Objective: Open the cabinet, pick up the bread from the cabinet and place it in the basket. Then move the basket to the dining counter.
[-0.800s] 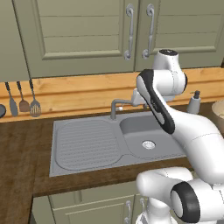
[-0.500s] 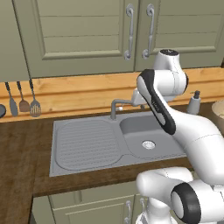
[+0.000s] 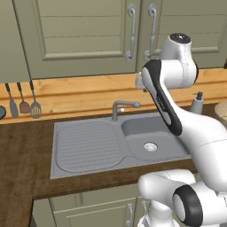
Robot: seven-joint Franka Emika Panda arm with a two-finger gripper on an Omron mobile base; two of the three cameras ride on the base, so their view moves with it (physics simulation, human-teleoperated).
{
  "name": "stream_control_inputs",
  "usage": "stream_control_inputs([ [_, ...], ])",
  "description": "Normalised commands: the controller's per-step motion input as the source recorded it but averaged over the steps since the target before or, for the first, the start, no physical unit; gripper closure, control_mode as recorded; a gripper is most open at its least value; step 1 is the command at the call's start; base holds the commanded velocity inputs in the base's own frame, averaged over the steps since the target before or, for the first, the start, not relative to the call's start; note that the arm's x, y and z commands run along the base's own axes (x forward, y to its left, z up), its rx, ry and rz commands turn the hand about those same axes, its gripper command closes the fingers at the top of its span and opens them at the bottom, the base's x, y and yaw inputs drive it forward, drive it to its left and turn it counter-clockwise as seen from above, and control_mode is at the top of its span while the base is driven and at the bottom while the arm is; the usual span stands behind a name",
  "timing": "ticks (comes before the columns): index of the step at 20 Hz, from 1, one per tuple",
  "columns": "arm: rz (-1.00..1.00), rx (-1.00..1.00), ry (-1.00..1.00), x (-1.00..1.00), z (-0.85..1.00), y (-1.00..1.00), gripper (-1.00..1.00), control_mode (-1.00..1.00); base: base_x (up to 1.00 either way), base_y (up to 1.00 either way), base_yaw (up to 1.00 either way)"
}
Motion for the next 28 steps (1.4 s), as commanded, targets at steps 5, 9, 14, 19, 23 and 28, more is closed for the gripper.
stream_control_inputs([
  [5, -0.13, 0.00, -0.41, -0.07, 0.98, 0.03, -1.00, -1.00, 0.00, 0.00, 0.00],
  [9, -0.09, 0.00, -0.42, -0.08, 0.74, 0.00, -1.00, -1.00, 0.00, 0.00, 0.00],
  [14, 0.00, 0.00, -0.27, 0.16, 0.37, 0.00, -1.00, -1.00, 0.00, 0.00, 0.00],
  [19, 0.00, 0.00, -0.14, 0.44, 0.27, 0.00, -1.00, -1.00, 0.00, 0.00, 0.00],
  [23, 0.00, 0.00, -0.08, 0.57, 0.00, 0.00, -1.00, -1.00, 0.00, 0.00, 0.00],
  [28, 0.01, 0.00, -0.01, 0.62, 0.00, 0.00, -1.00, -1.00, 0.00, 0.00, 0.00],
])
